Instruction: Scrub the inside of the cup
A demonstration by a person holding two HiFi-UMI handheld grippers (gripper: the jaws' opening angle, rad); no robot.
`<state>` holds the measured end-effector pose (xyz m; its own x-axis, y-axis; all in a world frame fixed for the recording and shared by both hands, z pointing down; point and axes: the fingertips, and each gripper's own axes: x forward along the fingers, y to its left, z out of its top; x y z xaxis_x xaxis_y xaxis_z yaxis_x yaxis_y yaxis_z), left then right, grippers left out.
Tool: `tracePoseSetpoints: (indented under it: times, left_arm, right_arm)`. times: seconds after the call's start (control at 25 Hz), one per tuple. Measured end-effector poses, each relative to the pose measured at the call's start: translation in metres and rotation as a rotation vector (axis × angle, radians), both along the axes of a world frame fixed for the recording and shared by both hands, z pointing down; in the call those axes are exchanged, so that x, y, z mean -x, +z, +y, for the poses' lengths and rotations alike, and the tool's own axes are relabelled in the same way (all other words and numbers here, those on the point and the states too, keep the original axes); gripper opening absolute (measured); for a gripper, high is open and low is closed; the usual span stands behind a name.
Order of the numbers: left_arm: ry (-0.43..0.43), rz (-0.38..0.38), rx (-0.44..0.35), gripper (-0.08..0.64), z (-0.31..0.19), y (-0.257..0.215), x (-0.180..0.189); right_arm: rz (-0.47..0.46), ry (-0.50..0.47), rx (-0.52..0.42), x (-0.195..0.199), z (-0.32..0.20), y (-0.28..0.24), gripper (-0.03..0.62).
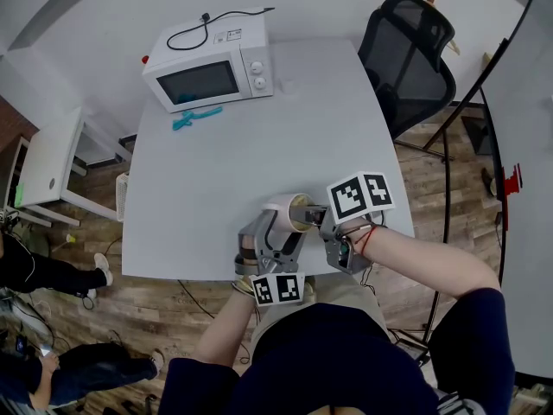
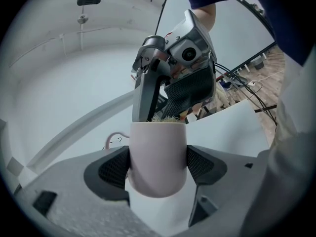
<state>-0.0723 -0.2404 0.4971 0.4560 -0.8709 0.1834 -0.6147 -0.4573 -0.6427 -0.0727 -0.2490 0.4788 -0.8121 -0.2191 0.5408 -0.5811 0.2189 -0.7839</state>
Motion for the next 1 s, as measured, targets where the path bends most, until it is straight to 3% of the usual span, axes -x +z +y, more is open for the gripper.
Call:
tracePoseSetpoints:
  times: [0.44, 1.0]
  left_arm:
    - [0.001, 0.047, 0.026, 0.370, 0.001, 0.000, 0.005]
    - [0.023, 0.092, 0.035, 0.370, 0.002, -0.003, 0.004]
  right_arm:
    - [0.314, -0.529, -0.448, 0.010, 0.015, -0.009, 0.150]
    - [0.662, -1.417, -1.211, 0.012, 0.043, -0.010, 0.150]
